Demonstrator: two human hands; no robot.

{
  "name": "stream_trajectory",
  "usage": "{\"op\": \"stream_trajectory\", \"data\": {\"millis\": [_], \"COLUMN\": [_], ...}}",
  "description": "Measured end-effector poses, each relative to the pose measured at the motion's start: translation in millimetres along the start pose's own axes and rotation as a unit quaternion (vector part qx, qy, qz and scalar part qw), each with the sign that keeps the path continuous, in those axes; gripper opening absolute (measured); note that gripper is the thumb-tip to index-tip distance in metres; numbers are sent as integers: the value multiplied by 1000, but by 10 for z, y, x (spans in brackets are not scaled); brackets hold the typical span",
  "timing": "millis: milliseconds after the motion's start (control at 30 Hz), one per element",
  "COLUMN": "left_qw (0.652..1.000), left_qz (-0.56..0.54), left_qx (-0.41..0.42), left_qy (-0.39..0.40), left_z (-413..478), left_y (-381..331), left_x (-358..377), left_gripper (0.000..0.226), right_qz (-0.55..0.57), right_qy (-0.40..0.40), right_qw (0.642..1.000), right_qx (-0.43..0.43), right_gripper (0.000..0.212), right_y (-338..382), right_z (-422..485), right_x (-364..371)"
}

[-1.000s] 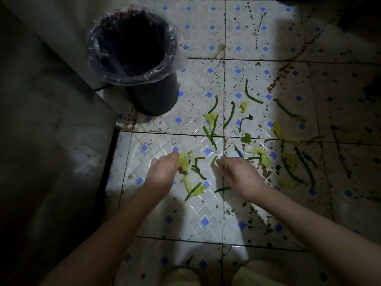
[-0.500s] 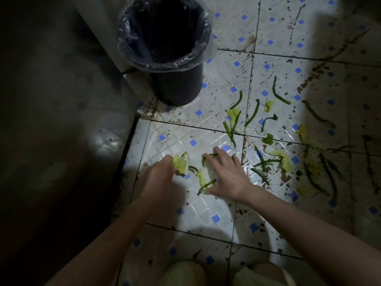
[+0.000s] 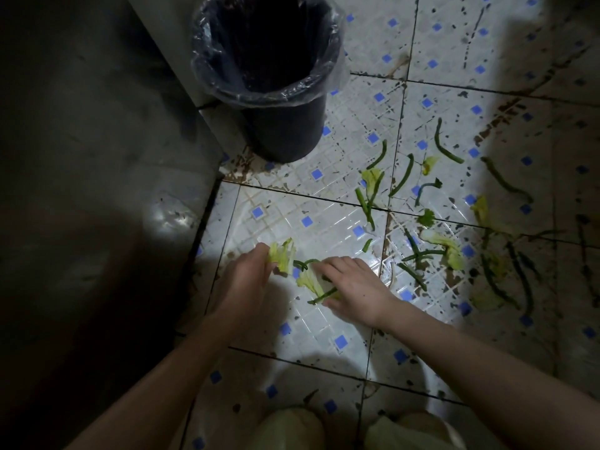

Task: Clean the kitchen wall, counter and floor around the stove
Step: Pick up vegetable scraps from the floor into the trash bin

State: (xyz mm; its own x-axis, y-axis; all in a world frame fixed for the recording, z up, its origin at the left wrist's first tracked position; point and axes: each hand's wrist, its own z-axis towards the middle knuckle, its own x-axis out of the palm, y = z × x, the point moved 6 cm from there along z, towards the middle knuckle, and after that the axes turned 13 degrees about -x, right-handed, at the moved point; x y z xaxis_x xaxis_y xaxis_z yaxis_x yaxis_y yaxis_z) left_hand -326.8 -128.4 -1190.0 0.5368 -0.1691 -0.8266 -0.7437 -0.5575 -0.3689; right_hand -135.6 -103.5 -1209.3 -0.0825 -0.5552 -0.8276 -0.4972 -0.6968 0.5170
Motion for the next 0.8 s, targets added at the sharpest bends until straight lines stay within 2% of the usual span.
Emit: {"op": "stream_trajectory", "data": {"millis": [167, 300, 400, 600, 700, 800], "left_qw": [999, 999, 999, 999, 998, 998], "left_qz": [-1, -15, -18, -16, -24, -26], "left_qx": [48, 46, 42, 47, 53, 46], "left_qy": [-19, -22, -28, -22, -31, -28], "left_z": [-113, -114, -122, -136, -141, -130], "left_y": [-53, -22, -4, 25, 20, 33], "left_x": [-61, -40, -66, -91, -114, -141], "left_gripper": [19, 18, 22, 10, 12, 13], "right_qz": [38, 162, 212, 250, 264, 260], "right_qy": [-14, -82, -91, -165, -213, -225], "right_qw": [999, 978, 962, 940, 927, 927], "right_qx": [22, 106, 146, 163, 160, 147], "right_gripper": [66, 51, 46, 39, 39, 40], "right_y": [15, -46, -83, -138, -153, -107], "right_z": [-73, -93, -105, -173, -180, -98], "right_x": [-18, -36, 6, -73, -165, -228]}}
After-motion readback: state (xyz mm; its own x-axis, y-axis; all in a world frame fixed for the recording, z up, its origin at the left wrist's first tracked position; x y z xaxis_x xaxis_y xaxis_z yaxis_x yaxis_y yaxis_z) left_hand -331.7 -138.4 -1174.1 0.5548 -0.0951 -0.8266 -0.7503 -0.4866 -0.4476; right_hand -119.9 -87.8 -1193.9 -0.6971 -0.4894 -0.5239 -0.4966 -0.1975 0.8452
